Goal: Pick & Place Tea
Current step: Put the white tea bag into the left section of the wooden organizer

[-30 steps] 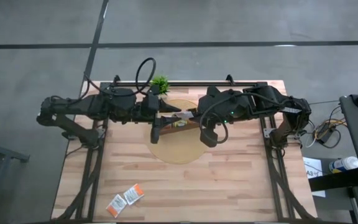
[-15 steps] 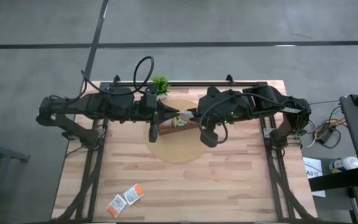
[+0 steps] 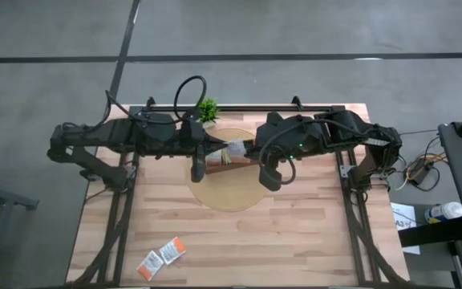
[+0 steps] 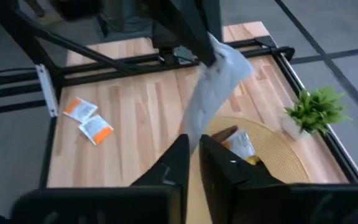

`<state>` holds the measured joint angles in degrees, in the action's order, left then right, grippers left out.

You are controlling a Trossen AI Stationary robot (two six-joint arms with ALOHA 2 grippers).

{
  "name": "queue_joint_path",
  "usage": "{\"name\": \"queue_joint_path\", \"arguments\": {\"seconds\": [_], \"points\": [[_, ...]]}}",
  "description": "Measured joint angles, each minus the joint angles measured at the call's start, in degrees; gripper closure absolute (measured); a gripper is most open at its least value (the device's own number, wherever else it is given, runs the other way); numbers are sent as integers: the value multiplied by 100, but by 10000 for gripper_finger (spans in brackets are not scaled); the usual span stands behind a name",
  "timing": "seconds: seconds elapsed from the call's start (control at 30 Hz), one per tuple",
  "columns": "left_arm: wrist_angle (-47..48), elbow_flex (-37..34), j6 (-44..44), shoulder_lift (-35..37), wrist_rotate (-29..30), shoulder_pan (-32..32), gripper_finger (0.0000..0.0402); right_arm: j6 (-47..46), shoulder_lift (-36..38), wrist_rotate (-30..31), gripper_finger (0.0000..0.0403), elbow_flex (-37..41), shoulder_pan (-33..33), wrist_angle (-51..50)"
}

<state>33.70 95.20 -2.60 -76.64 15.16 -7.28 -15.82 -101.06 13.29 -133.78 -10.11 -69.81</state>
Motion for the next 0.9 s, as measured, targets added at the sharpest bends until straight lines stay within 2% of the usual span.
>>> {"name": "queue_joint_path", "arguments": {"seconds": [0.23,0.43,0.63,0.9], "points": [[497,67,-70,7,122,7,401,48,126,-90,299,-2,-13,180],[861,-220,-336,9,326,40,401,-73,311,-167,262,-2,-54,111],[990,-819,-587,9,323,48,401,-74,400,-178,253,-2,-178,-27],[974,-1720,-747,11,305,218,401,-195,425,-176,269,-2,-242,-284]]}}
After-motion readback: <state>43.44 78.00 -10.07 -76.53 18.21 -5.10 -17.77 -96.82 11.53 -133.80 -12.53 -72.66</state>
